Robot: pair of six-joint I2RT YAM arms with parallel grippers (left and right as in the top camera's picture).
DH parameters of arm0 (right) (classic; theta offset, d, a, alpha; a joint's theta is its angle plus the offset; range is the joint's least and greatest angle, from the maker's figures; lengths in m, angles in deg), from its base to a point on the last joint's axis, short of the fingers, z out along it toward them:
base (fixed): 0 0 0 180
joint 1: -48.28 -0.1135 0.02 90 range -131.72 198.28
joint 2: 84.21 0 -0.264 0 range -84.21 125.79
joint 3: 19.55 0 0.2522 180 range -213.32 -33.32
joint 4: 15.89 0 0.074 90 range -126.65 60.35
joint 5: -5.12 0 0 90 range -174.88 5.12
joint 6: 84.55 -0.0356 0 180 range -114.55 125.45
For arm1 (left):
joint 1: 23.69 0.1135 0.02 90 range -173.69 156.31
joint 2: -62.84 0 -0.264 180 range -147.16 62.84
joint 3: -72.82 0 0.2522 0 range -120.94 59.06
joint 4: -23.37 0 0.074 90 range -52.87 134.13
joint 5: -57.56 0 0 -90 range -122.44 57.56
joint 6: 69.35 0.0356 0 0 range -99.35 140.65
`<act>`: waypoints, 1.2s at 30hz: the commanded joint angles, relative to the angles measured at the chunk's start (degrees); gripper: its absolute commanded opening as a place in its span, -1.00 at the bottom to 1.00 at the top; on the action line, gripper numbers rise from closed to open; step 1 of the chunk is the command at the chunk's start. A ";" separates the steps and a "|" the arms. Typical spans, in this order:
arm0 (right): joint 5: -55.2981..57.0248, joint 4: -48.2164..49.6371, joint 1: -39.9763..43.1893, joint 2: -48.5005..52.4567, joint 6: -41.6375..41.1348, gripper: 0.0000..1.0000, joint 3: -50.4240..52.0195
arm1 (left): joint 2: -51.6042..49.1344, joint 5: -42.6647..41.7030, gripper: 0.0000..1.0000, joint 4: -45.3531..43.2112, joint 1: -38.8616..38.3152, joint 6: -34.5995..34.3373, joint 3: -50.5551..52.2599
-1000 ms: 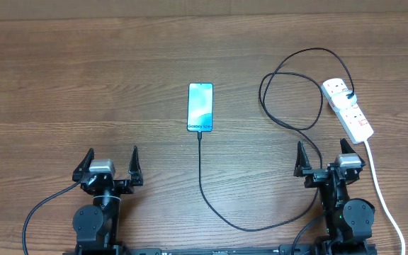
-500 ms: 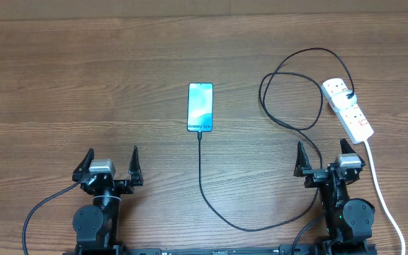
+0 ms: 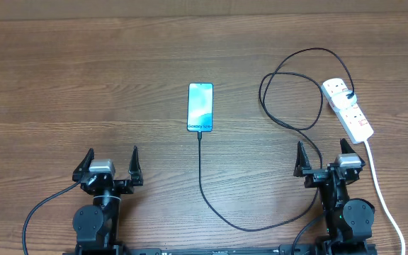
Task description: Plug charger to phone and switch on socket
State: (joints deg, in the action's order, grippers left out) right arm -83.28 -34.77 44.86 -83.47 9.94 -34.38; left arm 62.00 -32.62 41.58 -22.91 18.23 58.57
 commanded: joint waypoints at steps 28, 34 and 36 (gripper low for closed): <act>-0.44 0.39 1.29 -0.57 0.09 1.00 0.61 | 0.63 0.33 0.99 0.02 0.26 0.11 0.24; -0.44 0.39 1.29 -0.57 0.09 1.00 0.61 | 0.63 0.33 1.00 0.00 0.26 0.09 0.24; -0.42 0.39 1.29 -0.57 0.09 1.00 0.61 | 0.63 0.33 0.99 0.00 0.26 0.09 0.24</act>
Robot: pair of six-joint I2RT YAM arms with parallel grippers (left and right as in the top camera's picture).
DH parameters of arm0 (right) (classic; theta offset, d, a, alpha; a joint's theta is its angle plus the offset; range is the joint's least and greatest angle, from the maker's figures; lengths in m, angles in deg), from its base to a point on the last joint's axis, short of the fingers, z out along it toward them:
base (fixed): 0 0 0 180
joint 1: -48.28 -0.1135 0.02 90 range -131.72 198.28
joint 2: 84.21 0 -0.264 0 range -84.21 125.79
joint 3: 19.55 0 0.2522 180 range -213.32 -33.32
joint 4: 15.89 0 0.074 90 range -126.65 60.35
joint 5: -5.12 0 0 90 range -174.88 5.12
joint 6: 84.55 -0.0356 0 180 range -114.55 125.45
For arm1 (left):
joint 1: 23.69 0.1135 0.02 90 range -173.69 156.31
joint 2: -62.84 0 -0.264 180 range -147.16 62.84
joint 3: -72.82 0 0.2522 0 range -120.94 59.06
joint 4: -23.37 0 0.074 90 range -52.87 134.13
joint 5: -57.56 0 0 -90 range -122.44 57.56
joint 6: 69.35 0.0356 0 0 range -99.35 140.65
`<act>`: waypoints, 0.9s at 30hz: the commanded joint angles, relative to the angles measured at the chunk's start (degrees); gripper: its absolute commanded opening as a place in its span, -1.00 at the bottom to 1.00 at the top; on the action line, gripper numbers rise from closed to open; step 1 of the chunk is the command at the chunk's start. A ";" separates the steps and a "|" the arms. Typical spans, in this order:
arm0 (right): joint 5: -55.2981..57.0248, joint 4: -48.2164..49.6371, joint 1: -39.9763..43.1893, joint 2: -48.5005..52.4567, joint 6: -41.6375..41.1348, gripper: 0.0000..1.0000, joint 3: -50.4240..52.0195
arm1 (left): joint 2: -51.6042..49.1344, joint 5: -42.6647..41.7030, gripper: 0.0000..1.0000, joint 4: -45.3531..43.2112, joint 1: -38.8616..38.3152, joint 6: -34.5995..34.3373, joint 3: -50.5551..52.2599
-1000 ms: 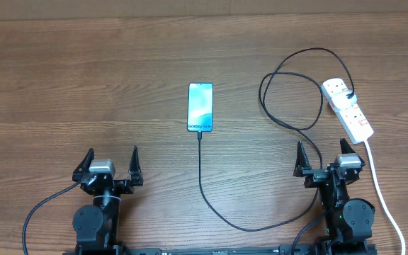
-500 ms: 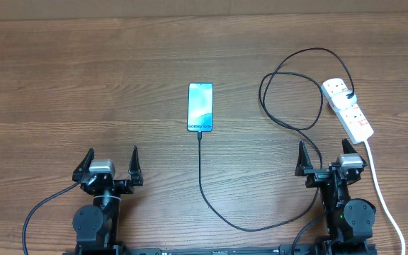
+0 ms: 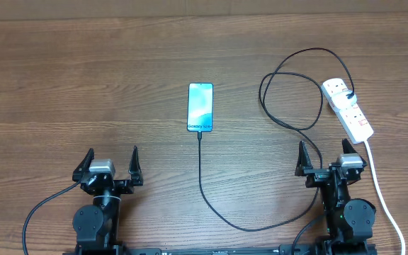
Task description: Plug charger to phone and switch on socket
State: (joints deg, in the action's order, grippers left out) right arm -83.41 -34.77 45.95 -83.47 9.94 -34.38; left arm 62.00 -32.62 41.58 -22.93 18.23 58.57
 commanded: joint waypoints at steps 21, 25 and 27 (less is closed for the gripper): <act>-0.31 0.37 0.20 -0.57 0.09 1.00 0.61 | 0.63 0.33 0.99 0.00 0.28 0.11 0.24; -0.31 0.39 0.20 -0.57 0.09 1.00 0.61 | 0.63 0.33 0.99 0.02 0.28 0.11 0.24; -0.31 0.39 0.20 -0.57 0.09 0.99 0.61 | 0.63 0.33 1.00 0.00 0.28 0.11 0.24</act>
State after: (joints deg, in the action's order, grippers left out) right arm -83.41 -34.77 45.95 -83.47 9.96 -34.38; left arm 62.00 -32.62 41.58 -22.93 18.23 58.57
